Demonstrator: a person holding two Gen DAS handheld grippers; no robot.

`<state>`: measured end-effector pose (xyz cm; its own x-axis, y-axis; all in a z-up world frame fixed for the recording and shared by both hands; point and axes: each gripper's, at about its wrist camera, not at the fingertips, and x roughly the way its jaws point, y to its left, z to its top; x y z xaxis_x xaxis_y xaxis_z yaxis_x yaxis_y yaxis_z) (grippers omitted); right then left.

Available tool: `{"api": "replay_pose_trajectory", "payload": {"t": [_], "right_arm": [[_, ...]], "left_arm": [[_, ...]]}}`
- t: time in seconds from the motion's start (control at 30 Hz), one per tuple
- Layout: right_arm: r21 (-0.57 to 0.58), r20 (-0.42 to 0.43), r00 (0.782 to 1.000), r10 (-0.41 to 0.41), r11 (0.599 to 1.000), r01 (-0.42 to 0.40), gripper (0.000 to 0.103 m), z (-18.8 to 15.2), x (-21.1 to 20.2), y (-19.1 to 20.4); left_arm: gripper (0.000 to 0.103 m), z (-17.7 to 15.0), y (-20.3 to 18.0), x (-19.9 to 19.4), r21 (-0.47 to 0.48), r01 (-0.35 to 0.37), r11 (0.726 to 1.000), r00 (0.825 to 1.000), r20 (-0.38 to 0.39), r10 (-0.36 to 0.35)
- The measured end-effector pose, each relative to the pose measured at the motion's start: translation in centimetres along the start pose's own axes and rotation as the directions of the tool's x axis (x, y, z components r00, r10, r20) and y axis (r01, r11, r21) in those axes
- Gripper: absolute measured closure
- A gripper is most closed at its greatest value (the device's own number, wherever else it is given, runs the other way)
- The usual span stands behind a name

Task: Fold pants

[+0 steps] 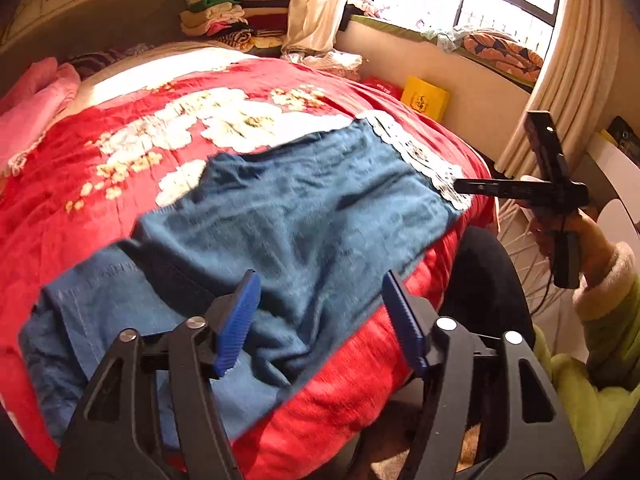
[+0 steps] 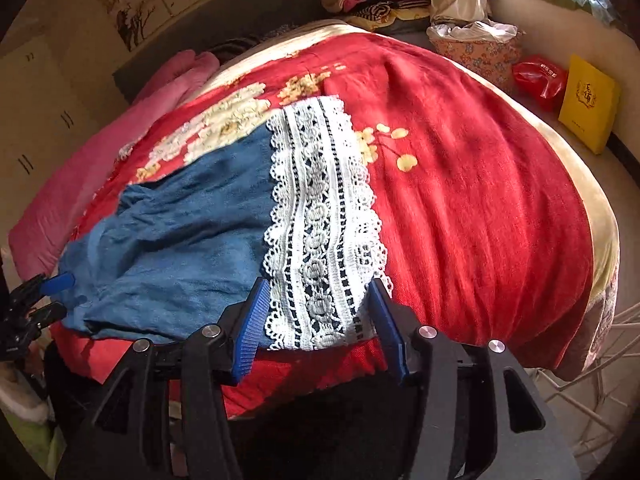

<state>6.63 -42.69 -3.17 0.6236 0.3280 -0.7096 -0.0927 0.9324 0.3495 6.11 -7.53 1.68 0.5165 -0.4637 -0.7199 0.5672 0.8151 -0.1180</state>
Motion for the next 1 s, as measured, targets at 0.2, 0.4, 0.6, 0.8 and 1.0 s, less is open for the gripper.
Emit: {"api": "replay_pose_trajectory", "payload": {"t": [0.2, 0.4, 0.6, 0.8, 1.0], "right_arm": [[0.000, 0.076, 0.993, 0.087, 0.996, -0.087, 0.046, 5.0, -1.3, -1.3], [-0.058, 0.015, 0.989, 0.144, 0.988, -0.143, 0.045, 11.0, 3.0, -1.7], [-0.053, -0.146, 0.980, 0.135, 0.988, -0.144, 0.046, 12.5, 10.6, -2.5], [0.022, -0.128, 0.952, 0.279, 0.960, -0.279, 0.088, 12.1, 10.5, -2.2], [-0.027, -0.047, 0.976, 0.210, 0.977, -0.212, 0.088, 14.5, 9.5, -2.1]], "left_arm": [[0.045, 5.8, 4.1, 3.9, -0.020, -0.077, 0.997, 0.997, -0.029, 0.076], [0.045, 7.8, 7.2, 8.6, -0.069, -0.058, 0.996, 0.991, -0.122, 0.049], [0.063, 7.6, 7.3, 12.4, -0.056, -0.045, 0.997, 0.980, -0.196, 0.033], [0.097, 8.6, 9.5, 12.3, -0.203, 0.018, 0.979, 0.990, -0.131, -0.046], [0.098, 10.6, 10.4, 12.9, -0.238, -0.011, 0.971, 0.997, -0.081, -0.009]]}}
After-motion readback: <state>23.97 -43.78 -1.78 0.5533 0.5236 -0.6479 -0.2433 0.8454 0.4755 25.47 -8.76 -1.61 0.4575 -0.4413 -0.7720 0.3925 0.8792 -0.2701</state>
